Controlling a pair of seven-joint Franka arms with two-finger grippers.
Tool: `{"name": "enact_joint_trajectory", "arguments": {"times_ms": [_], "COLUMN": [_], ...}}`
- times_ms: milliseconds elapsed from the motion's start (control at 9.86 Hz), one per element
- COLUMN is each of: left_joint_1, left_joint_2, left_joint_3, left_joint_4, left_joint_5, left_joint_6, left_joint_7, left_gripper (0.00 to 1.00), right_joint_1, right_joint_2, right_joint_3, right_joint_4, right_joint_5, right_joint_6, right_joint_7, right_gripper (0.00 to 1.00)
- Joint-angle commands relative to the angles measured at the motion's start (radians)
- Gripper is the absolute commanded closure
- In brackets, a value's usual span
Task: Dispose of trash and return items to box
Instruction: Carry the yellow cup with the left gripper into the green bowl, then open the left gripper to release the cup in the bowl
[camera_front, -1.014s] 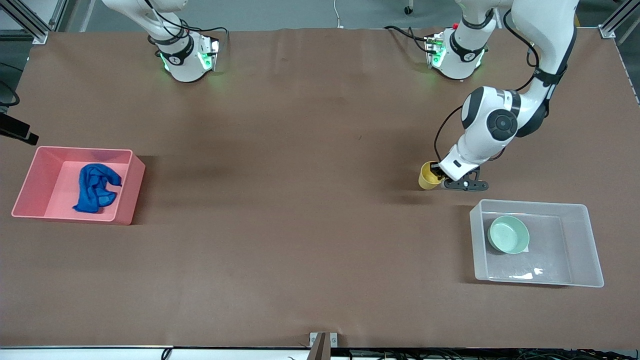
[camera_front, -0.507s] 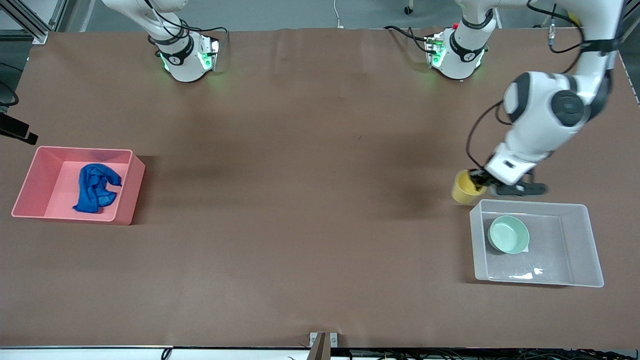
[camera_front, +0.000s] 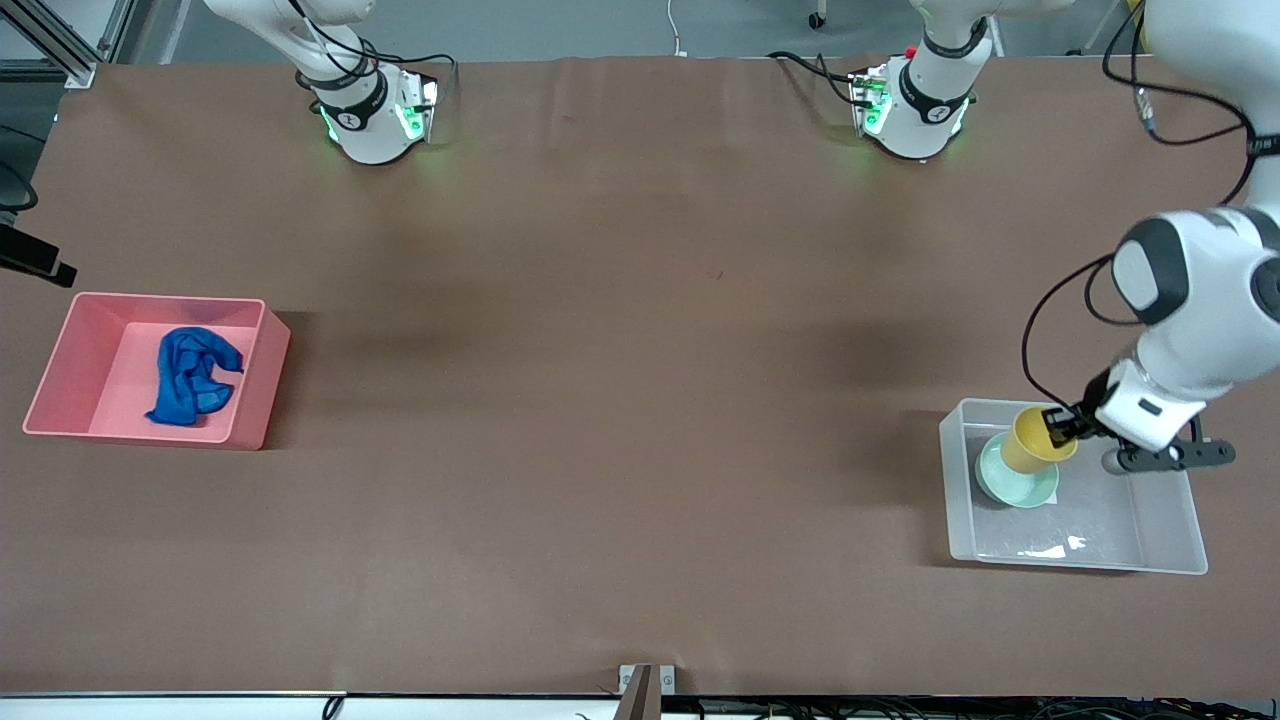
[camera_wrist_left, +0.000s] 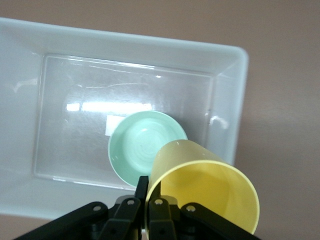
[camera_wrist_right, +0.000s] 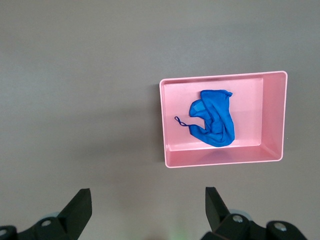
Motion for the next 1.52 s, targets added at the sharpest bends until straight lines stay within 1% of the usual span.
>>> {"name": "enact_joint_trajectory", "arguments": {"times_ms": [0, 406, 507, 609, 710, 812, 913, 1014, 1217, 1319, 1420], "left_joint_1": [-0.005, 0.007, 0.007, 0.007, 0.007, 0.007, 0.006, 0.003, -0.005, -0.006, -0.006], "left_joint_2": [0.123, 0.194, 0.218, 0.229, 0.231, 0.229, 0.223, 0.206, 0.125, 0.064, 0.006], "left_joint_3": [0.057, 0.062, 0.062, 0.064, 0.064, 0.064, 0.064, 0.062, 0.058, 0.047, 0.03], "left_joint_4": [0.088, 0.074, 0.074, 0.074, 0.076, 0.077, 0.08, 0.085, 0.082, 0.077, 0.076], "left_joint_5": [-0.057, -0.073, -0.073, -0.071, -0.071, -0.071, -0.071, -0.071, -0.065, -0.059, -0.058], "left_joint_6": [-0.025, -0.027, -0.025, -0.027, -0.027, -0.025, -0.025, -0.025, -0.027, -0.047, -0.097], "left_joint_7": [0.11, 0.113, 0.115, 0.113, 0.113, 0.112, 0.11, 0.095, 0.089, 0.089, 0.087], "left_gripper": [1.0, 0.99, 0.99, 0.96, 0.9, 0.63, 0.17, 0.01, 0.0, 0.0, 0.0], "right_joint_1": [-0.007, -0.004, -0.004, -0.007, -0.06, -0.149, -0.122, -0.081, -0.079, -0.074, -0.07], "right_joint_2": [-0.011, -0.011, -0.015, -0.057, -0.069, -0.072, -0.077, -0.081, -0.08, -0.08, -0.08], "right_joint_3": [0.006, 0.006, 0.009, 0.015, 0.073, 0.169, 0.16, 0.103, 0.1, 0.098, 0.097], "right_joint_4": [-0.009, -0.011, -0.035, -0.094, -0.104, -0.106, -0.107, -0.112, -0.115, -0.115, -0.115], "right_joint_5": [-0.005, -0.003, 0.011, 0.011, 0.011, 0.011, 0.009, 0.009, 0.011, 0.011, 0.009], "right_joint_6": [-0.004, 0.011, 0.055, 0.116, 0.109, 0.088, 0.092, 0.092, 0.095, 0.092, 0.086], "right_joint_7": [-0.01, -0.01, -0.008, -0.007, -0.005, -0.007, -0.007, -0.007, -0.007, -0.007, -0.008], "right_gripper": [0.0, 0.0, 0.0, 0.0, 0.0, 0.0, 0.0, 0.0, 0.0, 0.0, 0.0]}}
